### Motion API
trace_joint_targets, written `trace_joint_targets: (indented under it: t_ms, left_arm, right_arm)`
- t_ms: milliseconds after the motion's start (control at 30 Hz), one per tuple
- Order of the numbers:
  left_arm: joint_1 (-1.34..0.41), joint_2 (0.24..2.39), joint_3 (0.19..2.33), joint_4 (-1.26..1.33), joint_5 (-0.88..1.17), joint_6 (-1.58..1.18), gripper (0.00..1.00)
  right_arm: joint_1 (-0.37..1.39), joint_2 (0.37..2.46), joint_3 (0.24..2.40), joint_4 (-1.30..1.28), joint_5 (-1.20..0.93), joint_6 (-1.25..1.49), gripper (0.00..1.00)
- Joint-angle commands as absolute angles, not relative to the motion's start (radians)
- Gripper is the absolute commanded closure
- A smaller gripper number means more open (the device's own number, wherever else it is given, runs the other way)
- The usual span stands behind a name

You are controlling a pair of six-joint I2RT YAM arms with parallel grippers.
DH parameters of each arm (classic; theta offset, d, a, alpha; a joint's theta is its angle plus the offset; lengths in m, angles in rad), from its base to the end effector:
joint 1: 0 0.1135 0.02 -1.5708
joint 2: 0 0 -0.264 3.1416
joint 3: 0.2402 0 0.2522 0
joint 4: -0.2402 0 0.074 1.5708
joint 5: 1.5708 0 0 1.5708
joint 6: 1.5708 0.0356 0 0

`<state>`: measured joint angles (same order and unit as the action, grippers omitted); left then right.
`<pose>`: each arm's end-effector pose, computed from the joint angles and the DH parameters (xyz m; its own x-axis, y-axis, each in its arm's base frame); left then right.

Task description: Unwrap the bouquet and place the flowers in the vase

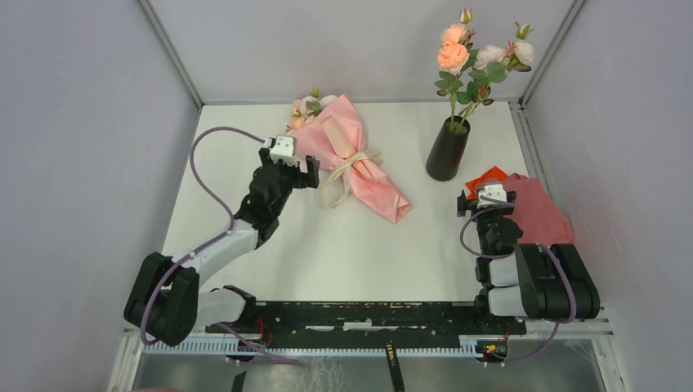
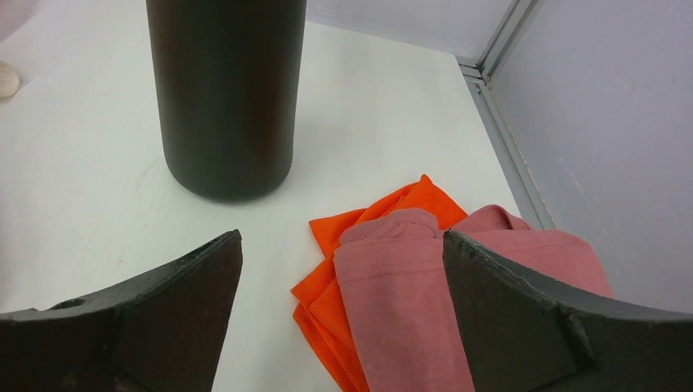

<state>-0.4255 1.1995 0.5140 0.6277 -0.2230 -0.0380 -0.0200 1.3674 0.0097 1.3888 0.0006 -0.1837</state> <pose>0.2404 -0.1003 0.2446 -0.0602 -0.0134 -0.9981 0.1993 0.9796 -0.0252 0.1866 -0.0038 0.1487 0.0268 -0.1832 -0.9827 0.0259 0.9829 -0.1826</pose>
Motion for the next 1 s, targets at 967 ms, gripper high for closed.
trace_joint_targets:
  t_ms: [967]
  left_arm:
    - [-0.402,1.538,0.854,0.176,-0.260,-0.504,0.00]
  right_arm:
    - [0.477,1.324,0.694,0.130,0.178,0.062,0.02]
